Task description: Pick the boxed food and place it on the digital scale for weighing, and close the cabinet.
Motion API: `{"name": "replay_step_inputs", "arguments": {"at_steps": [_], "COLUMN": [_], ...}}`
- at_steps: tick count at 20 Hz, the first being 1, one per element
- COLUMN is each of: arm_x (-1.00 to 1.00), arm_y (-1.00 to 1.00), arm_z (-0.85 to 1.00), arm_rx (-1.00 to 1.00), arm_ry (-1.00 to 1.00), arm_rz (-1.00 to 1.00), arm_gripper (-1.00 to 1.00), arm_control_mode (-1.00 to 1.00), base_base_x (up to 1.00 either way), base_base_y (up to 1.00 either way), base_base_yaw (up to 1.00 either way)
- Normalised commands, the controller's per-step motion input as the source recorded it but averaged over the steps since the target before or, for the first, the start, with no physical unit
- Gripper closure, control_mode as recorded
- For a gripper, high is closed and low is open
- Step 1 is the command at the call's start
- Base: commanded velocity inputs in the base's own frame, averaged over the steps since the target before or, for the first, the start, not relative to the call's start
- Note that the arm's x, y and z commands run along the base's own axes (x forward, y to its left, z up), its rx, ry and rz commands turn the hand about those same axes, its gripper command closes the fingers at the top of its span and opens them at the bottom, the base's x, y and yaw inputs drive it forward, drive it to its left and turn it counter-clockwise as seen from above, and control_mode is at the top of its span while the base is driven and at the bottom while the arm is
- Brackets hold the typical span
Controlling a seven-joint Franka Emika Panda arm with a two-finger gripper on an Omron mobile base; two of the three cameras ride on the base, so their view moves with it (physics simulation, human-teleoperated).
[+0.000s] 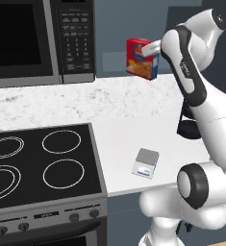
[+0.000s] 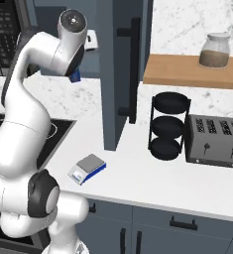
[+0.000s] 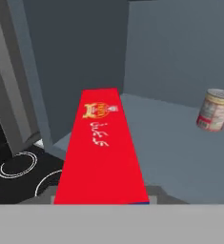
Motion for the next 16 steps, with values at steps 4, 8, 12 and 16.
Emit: {"name": "replay_step_inputs", "arguments": {"at_steps": [4,8,12,16], "arm_x": [-1.00,-0.98,-0.53,-0.04], "arm_y": [0.00,0.00,0.00,0.00], "arm_z": [-0.32,-0.75,-1.00,-0.88], "arm_rx": [-0.05,0.02,0.12,0.01], "arm_ry": [0.01,-0.15,-0.03,0.06], "arm_rz": [0.05,0.02,0.02,0.09], "arm_gripper": [1.00,1.00,1.00,1.00], "arm_control_mode": [-1.00,-1.00,-1.00,-1.00], "base_base_x": [0.00,0.00,0.00,0.00], "base_base_y": [0.00,0.00,0.00,0.00], "base_base_yaw": [0.00,0.00,0.00,0.00]}}
